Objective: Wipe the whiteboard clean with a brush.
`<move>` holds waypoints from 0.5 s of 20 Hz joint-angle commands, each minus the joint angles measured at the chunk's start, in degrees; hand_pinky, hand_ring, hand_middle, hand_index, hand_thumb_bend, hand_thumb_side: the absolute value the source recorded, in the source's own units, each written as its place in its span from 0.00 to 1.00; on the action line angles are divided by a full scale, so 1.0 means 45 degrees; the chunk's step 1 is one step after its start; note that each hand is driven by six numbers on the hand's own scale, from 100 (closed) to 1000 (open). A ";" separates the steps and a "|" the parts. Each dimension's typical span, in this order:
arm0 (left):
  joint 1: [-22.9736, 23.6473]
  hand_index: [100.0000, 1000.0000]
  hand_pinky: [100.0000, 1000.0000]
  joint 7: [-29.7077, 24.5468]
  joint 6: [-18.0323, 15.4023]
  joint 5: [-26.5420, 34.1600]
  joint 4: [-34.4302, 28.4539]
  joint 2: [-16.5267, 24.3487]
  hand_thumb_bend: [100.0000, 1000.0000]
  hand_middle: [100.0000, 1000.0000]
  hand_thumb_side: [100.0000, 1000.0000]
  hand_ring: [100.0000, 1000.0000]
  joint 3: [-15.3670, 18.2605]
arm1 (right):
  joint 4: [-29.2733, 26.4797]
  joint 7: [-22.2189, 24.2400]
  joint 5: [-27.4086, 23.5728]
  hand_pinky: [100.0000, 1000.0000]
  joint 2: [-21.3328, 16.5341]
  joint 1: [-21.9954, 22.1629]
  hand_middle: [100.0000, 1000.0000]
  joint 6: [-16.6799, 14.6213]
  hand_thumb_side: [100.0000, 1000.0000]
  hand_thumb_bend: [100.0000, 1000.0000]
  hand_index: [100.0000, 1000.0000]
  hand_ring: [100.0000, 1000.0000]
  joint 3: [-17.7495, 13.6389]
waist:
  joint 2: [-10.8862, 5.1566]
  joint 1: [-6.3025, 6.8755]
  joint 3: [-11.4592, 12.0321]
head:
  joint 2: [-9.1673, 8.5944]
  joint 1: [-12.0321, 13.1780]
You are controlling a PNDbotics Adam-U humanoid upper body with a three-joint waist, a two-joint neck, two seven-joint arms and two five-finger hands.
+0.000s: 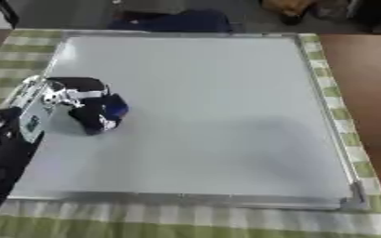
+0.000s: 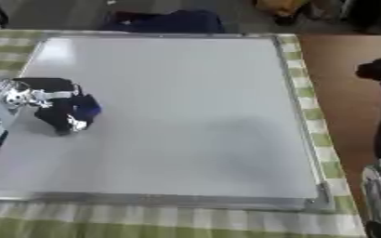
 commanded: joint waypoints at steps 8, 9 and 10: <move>-0.0134 0.00 0.24 -0.1080 -0.0055 0.1045 -0.1226 -0.0450 0.00 0.13 0.53 0.39 -0.0901 | -0.0253 0.0002 0.0043 0.54 -0.0109 -0.0162 0.34 0.0041 0.90 0.00 0.48 0.51 -0.0015 | -0.0149 0.0013 -0.0056 | -0.0120 0.0115; -0.0126 0.00 0.24 -0.1168 -0.0062 0.1103 -0.1328 -0.0471 0.00 0.13 0.53 0.39 -0.0991 | -0.0253 0.0002 0.0042 0.54 -0.0108 -0.0166 0.34 0.0041 0.90 0.00 0.48 0.51 -0.0013 | -0.0144 0.0012 -0.0065 | -0.0120 0.0121; -0.0112 0.00 0.24 -0.1250 -0.0085 0.1159 -0.1437 -0.0505 0.00 0.13 0.53 0.39 -0.1090 | -0.0253 0.0002 0.0041 0.54 -0.0107 -0.0170 0.34 0.0040 0.90 0.00 0.48 0.51 -0.0012 | -0.0142 0.0014 -0.0077 | -0.0116 0.0133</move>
